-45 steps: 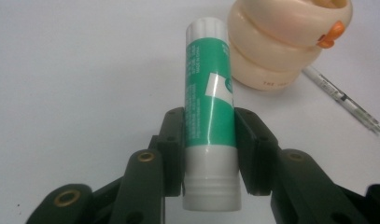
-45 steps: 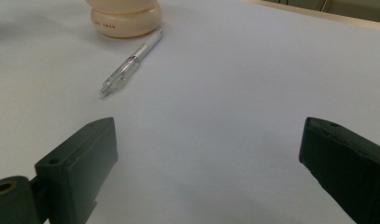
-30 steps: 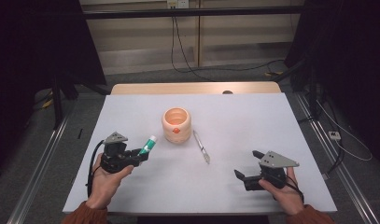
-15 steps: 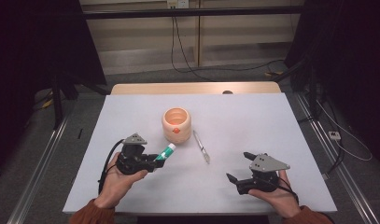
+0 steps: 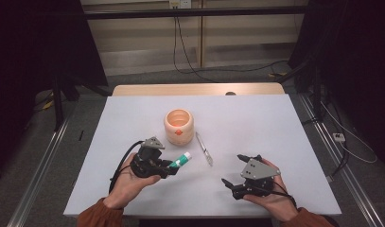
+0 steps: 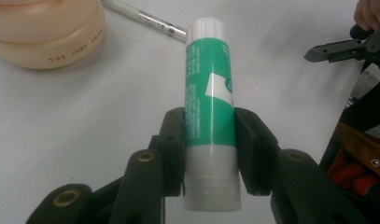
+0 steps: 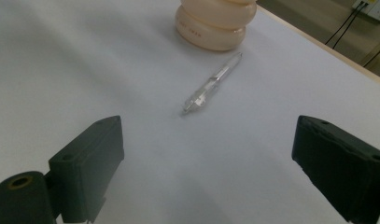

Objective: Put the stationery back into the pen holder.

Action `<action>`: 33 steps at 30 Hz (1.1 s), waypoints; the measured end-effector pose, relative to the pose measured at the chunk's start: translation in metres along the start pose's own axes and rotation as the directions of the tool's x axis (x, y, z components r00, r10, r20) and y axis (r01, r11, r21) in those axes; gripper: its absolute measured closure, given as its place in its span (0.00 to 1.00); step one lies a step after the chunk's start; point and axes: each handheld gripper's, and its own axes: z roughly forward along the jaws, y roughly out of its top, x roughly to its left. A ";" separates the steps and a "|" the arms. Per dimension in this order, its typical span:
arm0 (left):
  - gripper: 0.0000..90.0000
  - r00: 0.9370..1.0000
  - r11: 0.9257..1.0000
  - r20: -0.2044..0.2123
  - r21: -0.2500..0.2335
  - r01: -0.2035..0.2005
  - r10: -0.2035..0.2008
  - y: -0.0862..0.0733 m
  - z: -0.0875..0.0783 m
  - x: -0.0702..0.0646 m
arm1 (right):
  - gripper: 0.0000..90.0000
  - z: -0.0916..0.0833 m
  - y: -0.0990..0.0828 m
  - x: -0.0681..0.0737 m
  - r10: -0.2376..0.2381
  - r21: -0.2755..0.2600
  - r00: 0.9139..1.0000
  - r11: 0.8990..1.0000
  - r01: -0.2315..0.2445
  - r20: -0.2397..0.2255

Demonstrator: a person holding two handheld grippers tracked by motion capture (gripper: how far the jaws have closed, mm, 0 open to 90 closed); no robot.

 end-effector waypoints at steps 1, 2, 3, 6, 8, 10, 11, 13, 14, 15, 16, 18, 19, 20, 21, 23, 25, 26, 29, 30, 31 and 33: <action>0.73 1.000 1.000 0.003 0.003 0.000 0.000 0.001 0.001 -0.001 | 0.10 0.001 0.001 0.001 -0.018 0.000 1.000 1.000 0.018 0.002; 0.73 1.000 1.000 0.006 0.009 -0.004 0.004 0.002 0.002 -0.001 | 0.10 0.002 0.003 0.002 -0.037 0.003 0.999 0.999 0.037 0.005; 0.73 1.000 1.000 0.007 0.012 -0.008 0.007 0.002 0.003 -0.001 | 0.11 0.003 0.004 0.003 -0.054 0.002 0.999 0.999 0.054 0.007; 0.73 1.000 1.000 0.023 0.019 -0.011 0.010 0.004 0.006 -0.003 | 0.12 0.007 0.006 0.007 -0.091 0.007 0.996 0.996 0.091 0.000; 0.73 1.000 1.000 0.023 0.028 -0.012 0.011 0.006 0.008 -0.004 | 0.13 0.008 0.007 0.009 -0.114 0.009 0.994 0.993 0.114 0.001; 0.73 0.999 0.999 0.029 0.036 -0.019 0.018 0.007 0.011 -0.005 | 0.13 0.010 0.009 0.011 -0.138 0.013 0.990 0.990 0.138 0.004; 0.73 0.999 0.999 0.029 0.038 -0.021 0.019 0.007 0.012 -0.005 | 0.14 0.011 0.010 0.012 -0.151 0.012 0.988 0.988 0.151 0.007; 0.73 0.999 0.999 0.035 0.046 -0.028 0.026 0.009 0.013 -0.007 | 0.14 0.012 0.012 0.014 -0.178 0.011 0.984 0.984 0.178 0.011; 0.73 0.999 0.998 0.041 0.048 -0.030 0.028 0.009 0.014 -0.007 | 0.14 0.013 0.013 0.016 -0.190 0.011 0.982 0.982 0.190 0.012; 0.73 0.999 0.998 0.039 0.052 -0.034 0.032 0.010 0.014 -0.008 | 0.14 0.014 0.014 0.017 -0.204 0.012 0.979 0.979 0.204 0.012; 0.73 0.999 0.998 0.037 0.055 -0.038 0.036 0.011 0.015 -0.008 | 0.15 0.015 0.015 0.018 -0.215 0.012 0.977 0.977 0.215 0.015; 0.73 0.999 0.997 0.038 0.062 -0.042 0.040 0.012 0.016 -0.009 | 0.16 0.017 0.017 0.021 -0.246 0.014 0.969 0.969 0.245 0.021; 0.73 0.998 0.997 0.039 0.064 -0.044 0.041 0.013 0.017 -0.010 | 0.16 0.018 0.017 0.022 -0.259 0.017 0.965 0.966 0.259 0.025; 0.73 0.998 0.997 0.037 0.068 -0.045 0.043 0.014 0.017 -0.010 | 0.16 0.018 0.018 0.023 -0.275 0.017 0.961 0.962 0.274 0.030; 0.73 0.998 0.996 0.037 0.070 -0.047 0.044 0.014 0.018 -0.011 | 0.17 0.019 0.019 0.024 -0.294 0.018 0.955 0.956 0.293 0.035; 0.73 0.998 0.995 0.040 0.078 -0.056 0.053 0.016 0.019 -0.011 | 0.19 0.020 0.020 0.026 -0.322 0.025 0.946 0.947 0.322 0.039; 0.73 0.997 0.994 0.047 0.090 -0.066 0.062 0.018 0.021 -0.010 | 0.20 0.021 0.022 0.029 -0.346 0.023 0.937 0.938 0.345 0.049; 0.73 0.997 0.994 0.047 0.090 -0.061 0.057 0.018 0.022 -0.011 | 0.21 0.022 0.023 0.030 -0.357 0.025 0.933 0.934 0.356 0.052; 0.73 0.996 0.992 0.054 0.100 -0.071 0.066 0.021 0.025 -0.012 | 0.22 0.024 0.026 0.034 -0.414 0.033 0.907 0.910 0.413 0.077; 0.73 0.997 0.992 0.052 0.103 -0.069 0.064 0.022 0.026 -0.013 | 0.23 0.024 0.026 0.036 -0.442 0.038 0.893 0.897 0.440 0.089; 0.73 0.996 0.991 0.056 0.108 -0.074 0.068 0.023 0.027 -0.013 | 0.23 0.025 0.027 0.038 -0.469 0.046 0.878 0.883 0.467 0.099; 0.73 0.995 0.990 0.062 0.113 -0.082 0.075 0.025 0.029 -0.015 | 0.24 0.026 0.027 0.043 -0.514 0.057 0.850 0.858 0.511 0.117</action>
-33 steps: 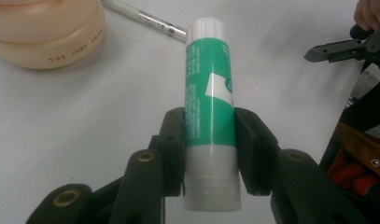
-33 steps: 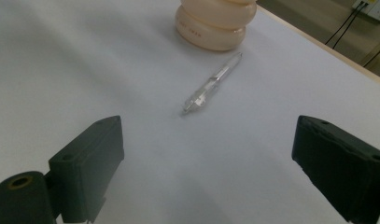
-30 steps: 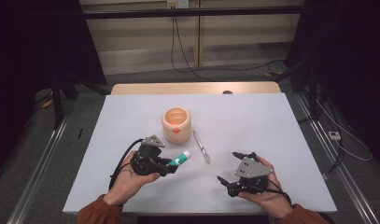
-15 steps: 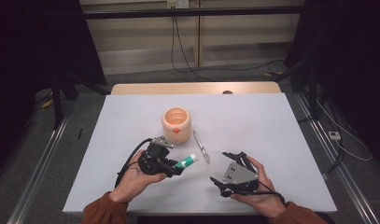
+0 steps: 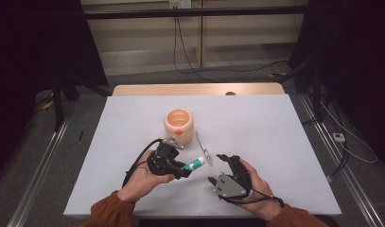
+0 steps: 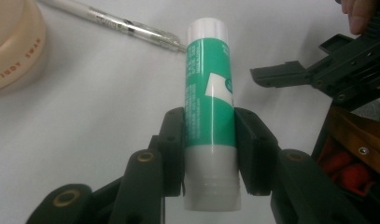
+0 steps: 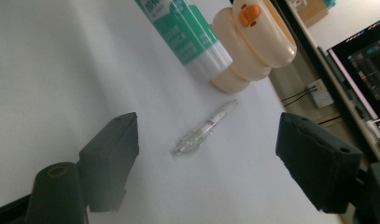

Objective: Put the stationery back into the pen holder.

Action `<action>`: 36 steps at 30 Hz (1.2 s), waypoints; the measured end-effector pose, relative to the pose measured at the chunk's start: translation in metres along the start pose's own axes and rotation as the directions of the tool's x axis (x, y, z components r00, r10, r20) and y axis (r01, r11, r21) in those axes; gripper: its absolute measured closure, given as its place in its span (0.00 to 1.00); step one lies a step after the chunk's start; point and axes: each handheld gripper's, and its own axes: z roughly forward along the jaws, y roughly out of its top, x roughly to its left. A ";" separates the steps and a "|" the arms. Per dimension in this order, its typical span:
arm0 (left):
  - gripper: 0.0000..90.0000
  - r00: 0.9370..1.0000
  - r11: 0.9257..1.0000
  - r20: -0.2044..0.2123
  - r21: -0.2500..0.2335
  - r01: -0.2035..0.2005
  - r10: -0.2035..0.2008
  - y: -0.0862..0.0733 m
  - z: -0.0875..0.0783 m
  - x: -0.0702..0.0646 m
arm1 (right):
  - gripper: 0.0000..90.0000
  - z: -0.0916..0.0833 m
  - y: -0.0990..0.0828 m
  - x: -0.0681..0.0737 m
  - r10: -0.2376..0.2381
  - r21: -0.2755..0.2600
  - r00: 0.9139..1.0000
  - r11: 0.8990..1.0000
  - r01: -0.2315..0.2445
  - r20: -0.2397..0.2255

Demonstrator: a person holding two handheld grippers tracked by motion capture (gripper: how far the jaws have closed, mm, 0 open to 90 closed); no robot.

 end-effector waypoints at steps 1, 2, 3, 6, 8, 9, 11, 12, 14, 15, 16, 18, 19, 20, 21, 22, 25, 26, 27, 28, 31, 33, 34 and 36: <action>0.73 1.000 1.000 0.002 0.000 0.001 -0.001 0.001 0.001 -0.001 | 0.24 0.001 0.001 0.002 -0.025 0.004 1.000 1.000 0.025 0.013; 0.73 1.000 1.000 0.002 0.003 -0.002 0.002 0.002 0.002 -0.002 | 0.24 0.001 0.002 0.003 -0.051 0.003 0.998 0.999 0.051 0.020; 0.73 1.000 1.000 0.006 0.003 -0.004 0.004 0.003 0.002 -0.003 | 0.25 0.002 0.003 0.004 -0.069 0.006 0.997 0.998 0.069 0.023; 0.73 1.000 1.000 0.009 0.001 0.000 0.000 0.005 0.005 -0.006 | 0.26 0.003 0.004 0.007 -0.109 0.010 0.994 0.994 0.108 0.025; 0.73 1.000 1.000 0.009 0.016 -0.018 0.018 0.006 0.006 -0.005 | 0.27 0.004 0.005 0.008 -0.129 0.009 0.991 0.992 0.129 0.034; 0.73 1.000 1.000 0.010 0.013 -0.013 0.013 0.006 0.006 -0.006 | 0.28 0.004 0.006 0.009 -0.132 0.018 0.990 0.991 0.132 0.040; 0.73 1.000 1.000 0.013 0.016 -0.015 0.014 0.007 0.008 -0.005 | 0.30 0.005 0.008 0.010 -0.168 0.016 0.984 0.986 0.168 0.050; 0.73 1.000 1.000 0.013 0.017 -0.011 0.011 0.007 0.008 -0.005 | 0.30 0.005 0.009 0.010 -0.182 0.013 0.982 0.983 0.181 0.048; 0.73 1.000 1.000 0.014 0.013 0.001 -0.001 0.007 0.010 -0.005 | 0.33 0.006 0.011 0.013 -0.206 0.015 0.977 0.979 0.206 0.060; 0.73 1.000 1.000 0.014 0.014 0.002 -0.002 0.007 0.010 -0.005 | 0.33 0.007 0.013 0.014 -0.219 0.014 0.974 0.976 0.219 0.062; 0.73 1.000 1.000 0.015 0.015 0.005 -0.005 0.007 0.011 -0.005 | 0.34 0.008 0.014 0.015 -0.233 0.015 0.970 0.973 0.232 0.064; 0.73 1.000 1.000 0.018 0.016 0.003 -0.003 0.007 0.011 -0.005 | 0.36 0.009 0.016 0.018 -0.257 0.022 0.963 0.966 0.256 0.085; 0.73 1.000 1.000 0.018 0.016 0.003 -0.003 0.007 0.011 -0.005 | 0.37 0.010 0.017 0.019 -0.266 0.018 0.960 0.964 0.266 0.087; 0.73 1.000 1.000 0.018 0.010 0.012 -0.012 0.007 0.011 -0.006 | 0.38 0.011 0.018 0.020 -0.270 0.020 0.959 0.963 0.269 0.089; 0.73 1.000 1.000 0.020 0.008 0.011 -0.011 0.007 0.011 -0.006 | 0.39 0.011 0.019 0.021 -0.276 0.022 0.956 0.961 0.275 0.096; 0.73 1.000 1.000 0.022 0.011 0.009 -0.009 0.007 0.011 -0.006 | 0.39 0.012 0.019 0.022 -0.294 0.014 0.950 0.956 0.294 0.102; 0.73 1.000 1.000 0.024 0.020 0.003 -0.004 0.007 0.012 -0.007 | 0.43 0.013 0.020 0.024 -0.325 0.026 0.940 0.946 0.324 0.105; 0.73 1.000 1.000 0.027 0.021 0.001 -0.002 0.007 0.013 -0.007 | 0.44 0.013 0.020 0.025 -0.334 0.019 0.936 0.942 0.334 0.111; 0.73 1.000 1.000 0.030 0.021 -0.001 0.000 0.007 0.014 -0.007 | 0.44 0.014 0.019 0.027 -0.328 0.020 0.937 0.944 0.328 0.116; 0.73 1.000 1.000 0.031 0.027 -0.004 0.003 0.007 0.014 -0.007 | 0.45 0.014 0.019 0.027 -0.342 0.021 0.933 0.940 0.341 0.110; 0.73 0.999 1.000 0.038 0.028 -0.004 0.003 0.007 0.016 -0.009 | 0.48 0.013 0.020 0.029 -0.370 0.022 0.921 0.929 0.370 0.123; 0.73 0.999 0.999 0.042 0.031 -0.010 0.009 0.008 0.017 -0.011 | 0.50 0.014 0.019 0.031 -0.353 0.024 0.929 0.935 0.353 0.114; 0.73 0.999 0.999 0.044 0.033 -0.013 0.012 0.008 0.017 -0.011 | 0.51 0.014 0.019 0.031 -0.370 0.024 0.922 0.929 0.370 0.114; 0.73 0.999 0.999 0.047 0.040 -0.020 0.018 0.009 0.018 -0.012 | 0.53 0.014 0.020 0.031 -0.400 0.018 0.909 0.916 0.401 0.116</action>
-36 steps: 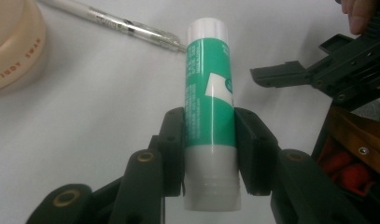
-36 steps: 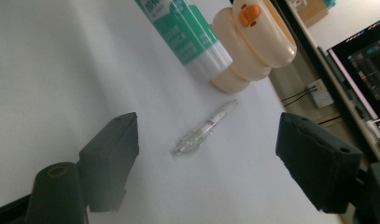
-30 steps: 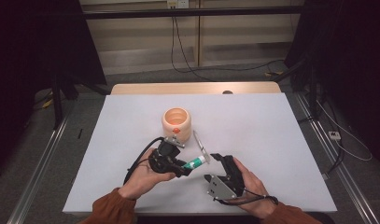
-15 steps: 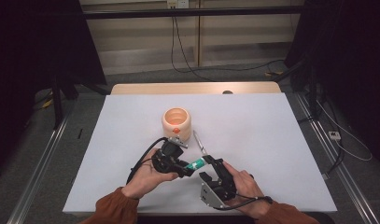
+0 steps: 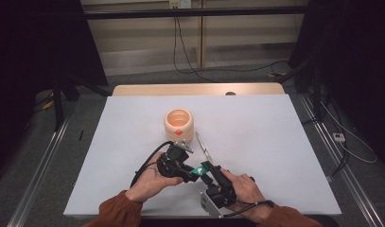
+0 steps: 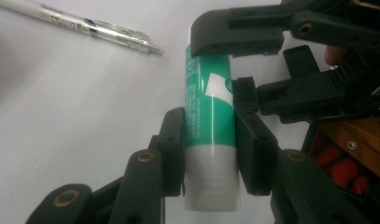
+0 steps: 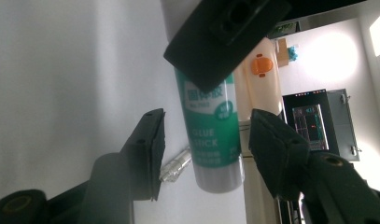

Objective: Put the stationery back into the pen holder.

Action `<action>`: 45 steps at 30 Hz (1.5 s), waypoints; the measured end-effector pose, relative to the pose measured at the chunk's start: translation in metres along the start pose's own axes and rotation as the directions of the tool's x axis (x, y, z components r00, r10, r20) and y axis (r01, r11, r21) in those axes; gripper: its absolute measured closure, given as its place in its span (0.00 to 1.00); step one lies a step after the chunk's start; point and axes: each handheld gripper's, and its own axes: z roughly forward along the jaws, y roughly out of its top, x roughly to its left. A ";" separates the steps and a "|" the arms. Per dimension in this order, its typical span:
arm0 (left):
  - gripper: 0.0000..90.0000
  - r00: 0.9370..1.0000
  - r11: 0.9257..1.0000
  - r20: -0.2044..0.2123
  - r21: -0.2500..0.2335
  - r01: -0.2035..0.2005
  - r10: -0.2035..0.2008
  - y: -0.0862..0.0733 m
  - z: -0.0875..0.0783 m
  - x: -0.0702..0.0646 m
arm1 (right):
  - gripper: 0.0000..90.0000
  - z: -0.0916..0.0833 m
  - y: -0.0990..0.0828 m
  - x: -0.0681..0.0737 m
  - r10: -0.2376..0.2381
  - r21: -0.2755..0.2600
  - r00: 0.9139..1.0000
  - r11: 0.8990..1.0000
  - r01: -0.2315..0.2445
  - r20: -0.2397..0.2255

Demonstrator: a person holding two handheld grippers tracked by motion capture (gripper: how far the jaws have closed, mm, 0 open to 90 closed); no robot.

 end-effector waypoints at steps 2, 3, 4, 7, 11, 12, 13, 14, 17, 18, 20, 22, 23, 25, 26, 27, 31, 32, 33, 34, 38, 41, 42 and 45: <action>0.73 1.000 1.000 0.003 0.004 -0.009 0.009 0.001 0.000 0.000 | 0.56 0.000 0.000 0.002 0.008 -0.001 1.000 1.000 -0.008 -0.007; 0.73 1.000 1.000 0.002 0.004 -0.006 0.006 0.001 0.001 -0.001 | 0.58 0.000 0.000 0.002 -0.002 -0.008 1.000 1.000 0.002 -0.007; 0.73 1.000 1.000 0.004 0.004 -0.005 0.005 0.001 0.001 -0.001 | 0.59 0.000 0.000 0.001 -0.022 -0.014 1.000 1.000 0.022 -0.010; 0.73 1.000 1.000 0.005 0.009 -0.004 0.004 0.001 0.003 -0.001 | 0.64 -0.001 0.000 0.004 -0.016 -0.009 1.000 1.000 0.016 -0.016; 0.73 1.000 1.000 0.007 0.012 0.001 -0.001 0.001 0.005 0.000 | 0.71 -0.002 0.001 0.003 -0.032 -0.027 0.999 0.999 0.032 -0.011; 0.73 1.000 1.000 0.007 0.011 0.003 -0.003 0.001 0.006 0.000 | 0.72 -0.003 0.001 0.003 -0.044 -0.031 0.999 0.999 0.043 -0.014; 0.73 1.000 1.000 0.007 0.010 0.002 -0.002 0.001 0.006 0.000 | 0.72 -0.003 0.001 0.003 -0.046 -0.032 0.999 0.998 0.046 -0.018; 0.73 1.000 1.000 0.007 0.010 0.003 -0.003 0.001 0.006 0.000 | 0.72 -0.003 0.000 0.004 -0.044 -0.034 0.999 0.999 0.043 -0.019; 0.73 1.000 1.000 0.010 -0.002 0.005 -0.005 0.000 0.006 0.001 | 0.74 -0.002 -0.002 0.004 -0.017 -0.050 1.000 0.999 0.015 -0.026; 0.73 1.000 1.000 0.011 -0.006 0.005 -0.005 0.000 0.006 0.001 | 0.74 -0.002 -0.002 0.004 -0.029 -0.055 0.999 0.998 0.028 -0.020; 0.73 1.000 1.000 0.005 -0.026 -0.007 0.007 0.000 0.005 0.001 | 0.74 -0.002 -0.004 0.002 -0.011 -0.056 0.999 0.998 0.008 -0.039; 0.72 1.000 1.000 0.004 -0.031 -0.002 0.003 -0.001 0.005 0.001 | 0.74 -0.003 -0.006 0.003 0.023 -0.062 0.999 0.998 -0.025 -0.035; 0.72 1.000 0.999 -0.002 -0.038 -0.002 0.002 -0.001 0.004 0.001 | 0.74 -0.003 -0.006 0.002 0.027 -0.065 0.999 0.997 -0.030 -0.041; 0.66 1.000 0.998 -0.020 -0.057 0.013 -0.014 -0.002 0.004 0.001 | 0.74 -0.002 -0.008 0.002 0.042 -0.063 0.998 0.997 -0.045 -0.053; 0.62 0.999 0.998 -0.027 -0.066 0.017 -0.019 -0.002 0.003 0.002 | 0.74 -0.002 -0.008 0.002 0.065 -0.059 0.996 0.996 -0.069 -0.061; 0.59 0.999 0.997 -0.031 -0.072 0.021 -0.023 -0.003 0.001 0.003 | 0.74 -0.001 -0.009 0.001 0.065 -0.059 0.995 0.996 -0.069 -0.071; 0.46 0.998 0.994 -0.048 -0.105 0.028 -0.033 -0.009 -0.004 0.006 | 0.74 0.000 -0.015 -0.002 0.125 -0.039 0.986 0.991 -0.130 -0.107; 0.42 0.998 0.993 -0.054 -0.112 0.030 -0.036 -0.010 -0.005 0.007 | 0.74 0.001 -0.017 -0.004 0.147 -0.034 0.983 0.988 -0.151 -0.110; 0.39 0.997 0.992 -0.064 -0.120 0.032 -0.040 -0.012 -0.006 0.007 | 0.74 0.001 -0.020 -0.005 0.176 -0.022 0.978 0.984 -0.179 -0.110; 0.35 0.997 0.992 -0.072 -0.125 0.031 -0.040 -0.014 -0.007 0.008 | 0.74 0.001 -0.022 -0.007 0.208 -0.007 0.971 0.978 -0.211 -0.121; 0.25 0.993 0.987 -0.100 -0.156 0.045 -0.061 -0.023 -0.010 0.012 | 0.74 0.003 -0.032 -0.013 0.335 0.019 0.932 0.942 -0.335 -0.140; 0.19 0.988 0.983 -0.132 -0.174 0.051 -0.075 -0.030 -0.011 0.016 | 0.74 0.003 -0.039 -0.018 0.416 0.034 0.898 0.909 -0.415 -0.147; 0.18 0.988 0.983 -0.135 -0.176 0.053 -0.077 -0.032 -0.012 0.018 | 0.74 0.003 -0.041 -0.020 0.440 0.033 0.885 0.897 -0.441 -0.149; 0.15 0.986 0.978 -0.139 -0.196 0.069 -0.098 -0.037 -0.013 0.022 | 0.74 0.003 -0.046 -0.025 0.506 0.035 0.847 0.861 -0.507 -0.162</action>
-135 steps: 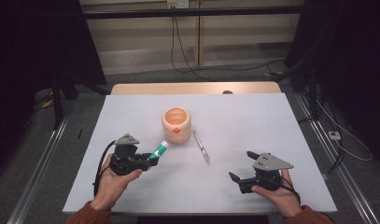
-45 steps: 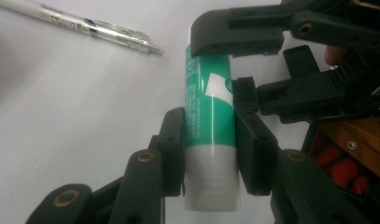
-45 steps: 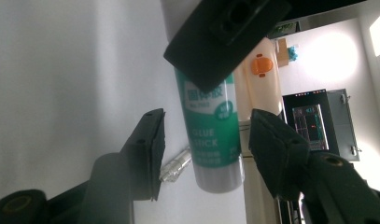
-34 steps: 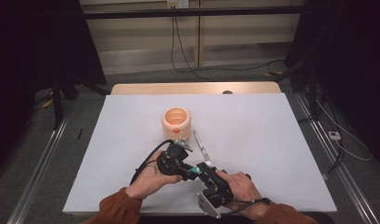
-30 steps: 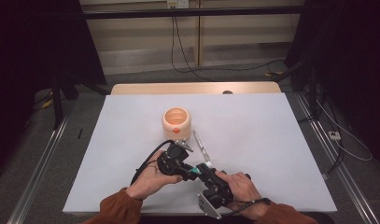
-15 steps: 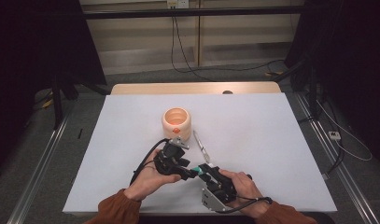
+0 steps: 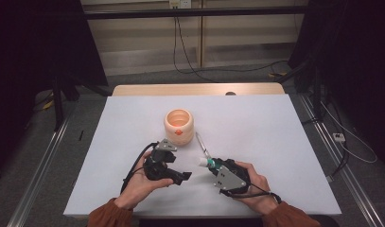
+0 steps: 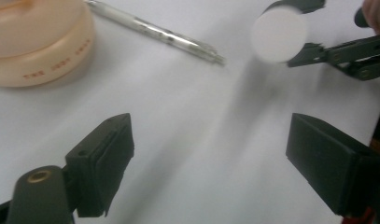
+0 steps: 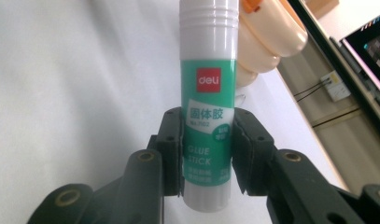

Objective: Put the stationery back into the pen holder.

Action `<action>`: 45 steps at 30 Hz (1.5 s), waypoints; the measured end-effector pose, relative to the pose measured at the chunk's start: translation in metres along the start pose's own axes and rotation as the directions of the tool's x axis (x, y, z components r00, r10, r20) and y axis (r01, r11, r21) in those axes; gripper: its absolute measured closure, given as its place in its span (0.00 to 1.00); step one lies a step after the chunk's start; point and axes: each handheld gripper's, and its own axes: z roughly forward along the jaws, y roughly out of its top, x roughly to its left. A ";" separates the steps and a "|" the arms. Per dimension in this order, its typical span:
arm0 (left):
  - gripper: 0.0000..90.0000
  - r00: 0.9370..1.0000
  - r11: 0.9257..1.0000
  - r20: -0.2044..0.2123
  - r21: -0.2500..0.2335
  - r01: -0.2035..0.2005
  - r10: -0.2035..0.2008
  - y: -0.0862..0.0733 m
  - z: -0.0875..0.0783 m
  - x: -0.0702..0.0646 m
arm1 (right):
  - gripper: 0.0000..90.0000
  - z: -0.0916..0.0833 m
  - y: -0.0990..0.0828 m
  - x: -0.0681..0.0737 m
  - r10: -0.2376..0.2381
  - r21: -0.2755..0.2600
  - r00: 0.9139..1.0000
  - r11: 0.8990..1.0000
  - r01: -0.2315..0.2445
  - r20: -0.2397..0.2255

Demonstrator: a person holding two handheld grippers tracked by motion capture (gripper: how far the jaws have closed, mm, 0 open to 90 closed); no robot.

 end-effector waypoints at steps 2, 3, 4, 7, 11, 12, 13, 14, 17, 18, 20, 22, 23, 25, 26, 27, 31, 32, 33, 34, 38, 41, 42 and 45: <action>0.15 0.998 1.000 0.053 -0.006 0.021 -0.020 -0.003 -0.002 0.003 | 0.74 0.000 -0.001 -0.004 0.051 -0.013 0.999 0.999 -0.051 -0.009; 0.15 0.997 0.999 0.070 -0.020 0.030 -0.029 -0.004 -0.004 0.004 | 0.74 0.000 -0.001 -0.005 0.075 -0.019 0.997 0.997 -0.075 -0.016; 0.15 0.998 0.999 0.063 -0.040 0.032 -0.030 -0.005 -0.005 0.004 | 0.74 0.000 -0.002 -0.007 0.099 -0.023 0.995 0.995 -0.100 -0.024; 0.15 0.999 0.997 0.046 -0.070 0.011 -0.008 -0.008 -0.008 0.004 | 0.74 0.000 -0.002 -0.011 0.162 -0.035 0.986 0.986 -0.164 -0.047; 0.13 1.000 0.997 0.000 -0.083 -0.006 0.006 -0.017 -0.012 0.004 | 0.74 0.000 -0.004 -0.017 0.262 -0.048 0.961 0.963 -0.267 -0.084; 0.13 1.000 0.997 -0.009 -0.080 -0.017 0.017 -0.019 -0.012 0.003 | 0.74 0.000 -0.004 -0.019 0.285 -0.051 0.954 0.955 -0.291 -0.093; 0.14 1.000 0.996 -0.010 -0.084 -0.022 0.021 -0.021 -0.012 0.004 | 0.74 0.000 -0.005 -0.020 0.300 -0.054 0.949 0.950 -0.306 -0.100; 0.14 1.000 0.996 -0.012 -0.088 -0.018 0.017 -0.023 -0.012 0.005 | 0.74 0.001 -0.005 -0.022 0.315 -0.058 0.943 0.945 -0.322 -0.105; 0.14 0.999 0.995 -0.050 -0.098 -0.013 0.008 -0.028 -0.013 0.009 | 0.74 0.002 -0.007 -0.026 0.377 -0.062 0.917 0.920 -0.387 -0.127; 0.14 0.998 0.995 -0.059 -0.100 -0.007 0.001 -0.030 -0.013 0.011 | 0.74 0.002 -0.007 -0.028 0.394 -0.061 0.910 0.913 -0.404 -0.133; 0.14 0.998 0.993 -0.056 -0.116 0.014 -0.021 -0.033 -0.013 0.015 | 0.74 0.003 -0.010 -0.032 0.440 -0.064 0.888 0.890 -0.451 -0.137; 0.14 0.997 0.990 -0.058 -0.138 0.037 -0.046 -0.037 -0.012 0.017 | 0.74 0.004 -0.012 -0.036 0.478 -0.066 0.865 0.869 -0.491 -0.150; 0.14 0.997 0.990 -0.069 -0.136 0.034 -0.044 -0.038 -0.012 0.017 | 0.74 0.004 -0.013 -0.038 0.493 -0.066 0.856 0.859 -0.507 -0.154; 0.14 0.996 0.989 -0.083 -0.146 0.025 -0.038 -0.041 -0.013 0.018 | 0.74 0.005 -0.014 -0.041 0.525 -0.071 0.834 0.838 -0.542 -0.167; 0.14 0.995 0.988 -0.094 -0.152 0.021 -0.035 -0.042 -0.014 0.018 | 0.74 0.006 -0.015 -0.042 0.533 -0.074 0.829 0.832 -0.550 -0.168; 0.14 0.994 0.987 -0.106 -0.162 0.011 -0.028 -0.043 -0.015 0.019 | 0.74 0.006 -0.015 -0.043 0.547 -0.076 0.820 0.822 -0.564 -0.169; 0.14 0.992 0.983 -0.120 -0.181 0.020 -0.042 -0.047 -0.020 0.024 | 0.74 0.009 -0.015 -0.049 0.572 -0.074 0.802 0.805 -0.589 -0.171; 0.14 0.990 0.981 -0.132 -0.192 0.022 -0.048 -0.049 -0.022 0.025 | 0.74 0.010 -0.015 -0.050 0.573 -0.076 0.802 0.804 -0.590 -0.169; 0.14 0.988 0.981 -0.150 -0.192 0.018 -0.048 -0.051 -0.023 0.025 | 0.74 0.010 -0.014 -0.052 0.570 -0.076 0.805 0.806 -0.587 -0.163; 0.14 0.986 0.981 -0.162 -0.194 0.016 -0.048 -0.052 -0.025 0.026 | 0.74 0.011 -0.014 -0.054 0.573 -0.080 0.804 0.804 -0.589 -0.161; 0.14 0.983 0.982 -0.177 -0.190 0.017 -0.051 -0.059 -0.028 0.029 | 0.74 0.012 -0.012 -0.059 0.582 -0.095 0.798 0.796 -0.598 -0.156; 0.17 0.986 0.986 -0.165 -0.165 -0.012 -0.016 -0.064 -0.027 0.029 | 0.74 0.015 -0.009 -0.060 0.582 -0.102 0.796 0.793 -0.601 -0.164; 0.17 0.988 0.986 -0.151 -0.165 -0.008 -0.018 -0.065 -0.026 0.028 | 0.74 0.016 -0.008 -0.061 0.582 -0.106 0.796 0.792 -0.601 -0.166; 0.13 0.987 0.981 -0.157 -0.196 -0.009 -0.023 -0.070 -0.027 0.028 | 0.74 0.021 -0.005 -0.063 0.567 -0.106 0.808 0.804 -0.585 -0.164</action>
